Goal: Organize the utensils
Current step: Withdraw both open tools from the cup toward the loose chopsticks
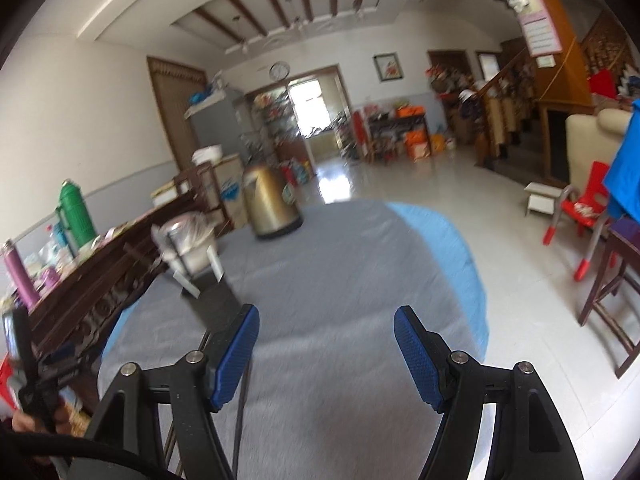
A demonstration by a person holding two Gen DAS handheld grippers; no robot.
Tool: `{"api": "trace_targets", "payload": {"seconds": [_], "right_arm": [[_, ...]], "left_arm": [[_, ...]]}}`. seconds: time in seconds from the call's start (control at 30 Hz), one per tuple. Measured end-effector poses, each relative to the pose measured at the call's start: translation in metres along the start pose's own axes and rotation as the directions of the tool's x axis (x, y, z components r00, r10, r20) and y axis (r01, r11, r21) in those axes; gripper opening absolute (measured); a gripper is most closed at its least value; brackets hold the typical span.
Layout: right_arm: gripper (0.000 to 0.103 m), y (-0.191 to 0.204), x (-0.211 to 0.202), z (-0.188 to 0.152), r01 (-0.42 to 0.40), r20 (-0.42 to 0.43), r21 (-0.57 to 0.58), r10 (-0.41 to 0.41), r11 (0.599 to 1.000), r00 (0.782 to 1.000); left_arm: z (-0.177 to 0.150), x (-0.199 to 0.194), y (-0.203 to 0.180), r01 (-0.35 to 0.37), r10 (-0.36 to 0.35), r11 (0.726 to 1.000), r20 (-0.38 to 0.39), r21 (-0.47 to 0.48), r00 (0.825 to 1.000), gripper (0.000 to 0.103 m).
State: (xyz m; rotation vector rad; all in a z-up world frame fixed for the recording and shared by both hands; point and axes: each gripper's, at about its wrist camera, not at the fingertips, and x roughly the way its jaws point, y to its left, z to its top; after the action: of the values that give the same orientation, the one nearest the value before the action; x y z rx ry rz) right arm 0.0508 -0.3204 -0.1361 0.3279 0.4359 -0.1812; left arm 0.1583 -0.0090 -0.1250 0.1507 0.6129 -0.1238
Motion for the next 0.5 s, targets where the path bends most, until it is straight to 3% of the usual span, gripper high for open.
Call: {"api": "trace_targets", "payload": {"seconds": [0.27, 0.5], "right_arm": [[0.073, -0.001, -0.002, -0.022, -0.02, -0.049, -0.009, 0.019, 1.0, 0.999], [0.073, -0.01, 0.003, -0.011, -0.025, -0.06, 0.059, 0.028, 0.998, 0.998]], "left_arm": [[-0.01, -0.012, -0.001, 0.04, -0.042, 0.998, -0.026, -0.056, 0.999, 0.085], [-0.012, -0.022, -0.006, 0.056, -0.057, 0.997, -0.015, -0.06, 0.998, 0.085]]}}
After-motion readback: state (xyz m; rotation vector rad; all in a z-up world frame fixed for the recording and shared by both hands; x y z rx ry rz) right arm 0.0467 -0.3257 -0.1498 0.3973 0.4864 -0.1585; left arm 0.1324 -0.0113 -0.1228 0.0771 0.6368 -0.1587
